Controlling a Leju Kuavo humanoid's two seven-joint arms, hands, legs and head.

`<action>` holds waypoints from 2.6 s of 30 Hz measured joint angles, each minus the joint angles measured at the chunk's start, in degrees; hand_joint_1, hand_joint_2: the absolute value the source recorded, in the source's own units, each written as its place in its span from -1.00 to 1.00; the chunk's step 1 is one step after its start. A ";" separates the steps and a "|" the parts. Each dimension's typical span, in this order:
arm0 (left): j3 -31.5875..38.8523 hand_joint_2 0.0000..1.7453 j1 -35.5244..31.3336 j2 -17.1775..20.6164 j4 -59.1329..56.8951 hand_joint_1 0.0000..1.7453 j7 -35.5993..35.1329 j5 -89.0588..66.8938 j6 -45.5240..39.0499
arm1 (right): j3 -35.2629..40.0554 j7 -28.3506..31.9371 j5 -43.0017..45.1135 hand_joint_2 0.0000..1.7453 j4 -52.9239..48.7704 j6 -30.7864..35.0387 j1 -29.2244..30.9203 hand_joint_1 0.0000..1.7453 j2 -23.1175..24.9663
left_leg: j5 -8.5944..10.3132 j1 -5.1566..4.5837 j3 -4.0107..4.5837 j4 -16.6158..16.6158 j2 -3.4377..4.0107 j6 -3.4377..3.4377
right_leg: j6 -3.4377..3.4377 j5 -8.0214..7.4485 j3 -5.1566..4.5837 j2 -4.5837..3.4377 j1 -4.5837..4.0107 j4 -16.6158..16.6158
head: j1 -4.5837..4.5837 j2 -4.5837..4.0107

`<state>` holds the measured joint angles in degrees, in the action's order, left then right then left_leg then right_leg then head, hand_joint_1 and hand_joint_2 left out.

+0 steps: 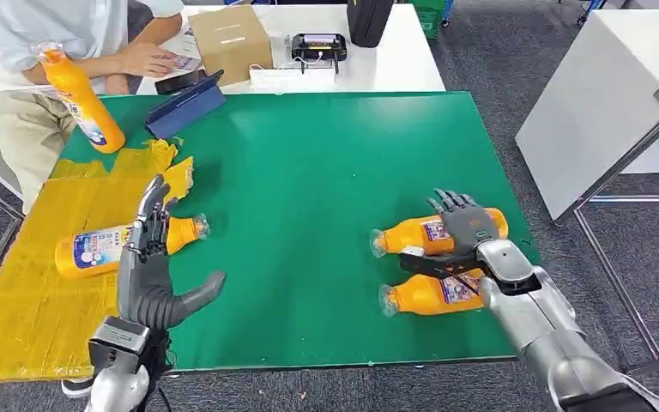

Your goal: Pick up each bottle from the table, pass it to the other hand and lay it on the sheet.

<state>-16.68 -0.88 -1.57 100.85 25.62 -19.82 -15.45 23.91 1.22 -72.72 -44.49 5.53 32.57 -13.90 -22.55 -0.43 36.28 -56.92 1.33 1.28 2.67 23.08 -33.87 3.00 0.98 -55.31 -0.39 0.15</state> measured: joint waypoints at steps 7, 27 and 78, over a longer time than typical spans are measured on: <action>-0.24 1.00 -1.34 -0.44 -2.66 -1.00 -0.41 0.11 -0.72 | 1.44 -4.04 -1.33 1.00 8.23 -0.89 3.49 -1.00 1.77 | 0.00 0.00 -0.02 -0.01 0.07 0.00 | 0.01 -0.01 0.00 -0.04 0.00 -0.01 | 0.00 0.00; -0.17 1.00 -3.79 -1.60 -9.27 -1.00 -0.70 2.58 0.42 | 1.27 -8.13 -0.98 1.00 19.19 -3.08 8.22 0.86 2.36 | 0.03 0.00 -0.32 -0.01 0.03 0.04 | 0.06 -0.06 0.27 -0.02 0.02 0.02 | -0.02 0.00; -4.20 1.00 0.22 -1.60 -6.34 -1.00 -3.98 -2.95 2.93 | -10.71 11.76 40.03 1.00 -35.51 15.90 -18.59 1.00 16.31 | 0.01 0.04 -0.02 0.01 -0.18 0.02 | 0.09 0.05 0.05 0.06 -0.01 0.00 | 0.00 0.00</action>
<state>-20.87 -0.66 -3.17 94.51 21.64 -22.77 -12.52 13.20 12.99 -32.68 -80.00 21.43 13.98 2.41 -22.54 -0.39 36.26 -56.92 1.14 1.31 2.76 23.13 -33.82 3.06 0.97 -55.30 -0.39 0.15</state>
